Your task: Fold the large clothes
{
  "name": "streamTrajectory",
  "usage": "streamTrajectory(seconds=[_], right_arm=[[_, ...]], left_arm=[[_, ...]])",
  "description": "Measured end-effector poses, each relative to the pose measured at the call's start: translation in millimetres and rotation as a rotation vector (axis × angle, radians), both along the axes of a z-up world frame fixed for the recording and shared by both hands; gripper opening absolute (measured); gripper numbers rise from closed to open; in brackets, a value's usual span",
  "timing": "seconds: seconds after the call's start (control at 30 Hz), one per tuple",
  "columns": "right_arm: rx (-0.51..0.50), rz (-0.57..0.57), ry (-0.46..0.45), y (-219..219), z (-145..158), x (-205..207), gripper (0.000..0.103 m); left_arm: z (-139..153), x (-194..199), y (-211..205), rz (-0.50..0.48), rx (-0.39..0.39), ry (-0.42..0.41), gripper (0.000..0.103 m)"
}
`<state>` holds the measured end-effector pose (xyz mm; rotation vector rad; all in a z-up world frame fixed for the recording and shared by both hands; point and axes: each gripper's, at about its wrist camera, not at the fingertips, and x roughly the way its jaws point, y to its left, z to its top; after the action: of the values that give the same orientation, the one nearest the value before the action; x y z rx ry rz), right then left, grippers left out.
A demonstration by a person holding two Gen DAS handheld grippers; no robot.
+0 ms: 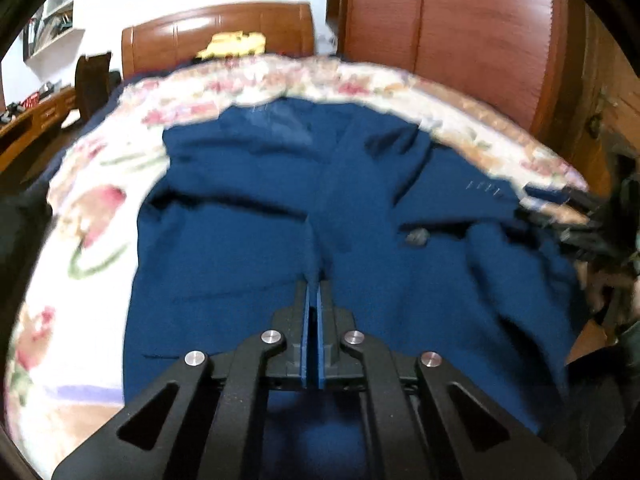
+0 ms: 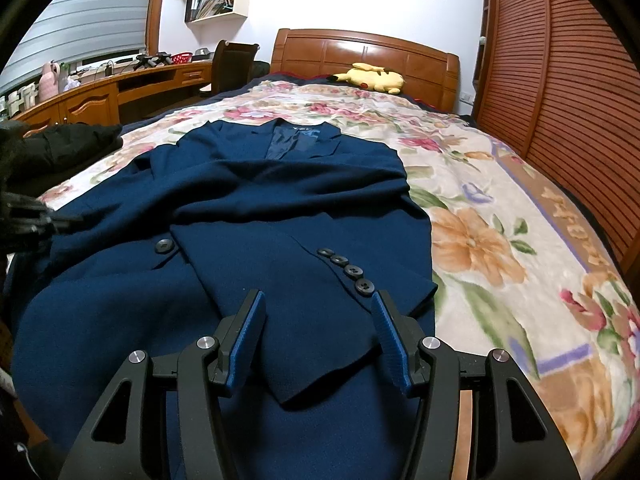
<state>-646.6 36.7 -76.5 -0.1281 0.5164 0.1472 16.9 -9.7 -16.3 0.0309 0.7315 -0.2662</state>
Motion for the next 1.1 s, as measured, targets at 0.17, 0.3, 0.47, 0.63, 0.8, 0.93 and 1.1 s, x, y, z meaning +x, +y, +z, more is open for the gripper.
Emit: streamTrajectory(seconds=[0.17, 0.3, 0.47, 0.63, 0.8, 0.93, 1.1], right_arm=[[-0.001, 0.001, 0.001, -0.4, 0.2, -0.1, 0.057], [0.003, 0.001, -0.002, -1.2, 1.0, -0.6, 0.057], [0.003, 0.003, 0.002, -1.3, -0.4, 0.2, 0.057], [0.007, 0.004, 0.000, -2.6, 0.2, -0.7, 0.057], [0.003, 0.003, 0.003, -1.4, -0.5, 0.1, 0.057], [0.003, 0.004, 0.002, -1.1, -0.5, 0.2, 0.057], [0.001, 0.007, 0.002, -1.2, -1.1, 0.4, 0.057]], left_arm=[[27.5, -22.1, -19.6, -0.077, -0.023, -0.044, 0.003], [31.0, -36.7, -39.4, -0.130, -0.016, -0.047, 0.003], [33.3, -48.3, -45.0, -0.151, -0.032, -0.047, 0.005], [40.3, -56.4, -28.0, -0.130, -0.069, -0.094, 0.038], [40.6, -50.7, -5.4, -0.038, -0.070, -0.123, 0.061], [23.2, -33.9, 4.7, 0.015, -0.052, -0.077, 0.061], [-8.2, -17.8, 7.2, 0.041, -0.031, 0.008, 0.061]])
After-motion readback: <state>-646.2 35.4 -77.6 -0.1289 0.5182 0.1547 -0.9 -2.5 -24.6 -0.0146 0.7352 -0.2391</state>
